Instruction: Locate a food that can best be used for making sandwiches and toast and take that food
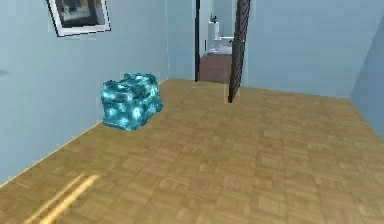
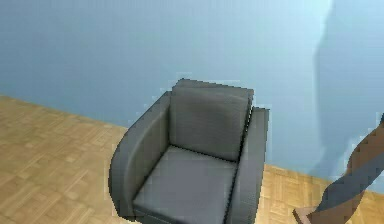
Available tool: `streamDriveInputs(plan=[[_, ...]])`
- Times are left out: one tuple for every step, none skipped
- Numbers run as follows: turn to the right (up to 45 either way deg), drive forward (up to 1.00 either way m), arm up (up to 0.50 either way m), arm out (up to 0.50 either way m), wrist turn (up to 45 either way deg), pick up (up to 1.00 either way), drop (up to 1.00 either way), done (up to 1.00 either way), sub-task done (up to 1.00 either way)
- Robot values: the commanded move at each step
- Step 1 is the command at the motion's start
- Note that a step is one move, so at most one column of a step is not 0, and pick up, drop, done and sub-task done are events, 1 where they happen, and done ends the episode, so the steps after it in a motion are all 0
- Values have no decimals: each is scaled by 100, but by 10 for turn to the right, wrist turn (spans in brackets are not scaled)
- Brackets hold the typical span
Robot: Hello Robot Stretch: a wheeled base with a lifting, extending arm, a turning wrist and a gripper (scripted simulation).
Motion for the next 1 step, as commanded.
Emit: streamDriveInputs(plan=[[30, 0, 0, 0, 0, 0, 0, 0, 0]])
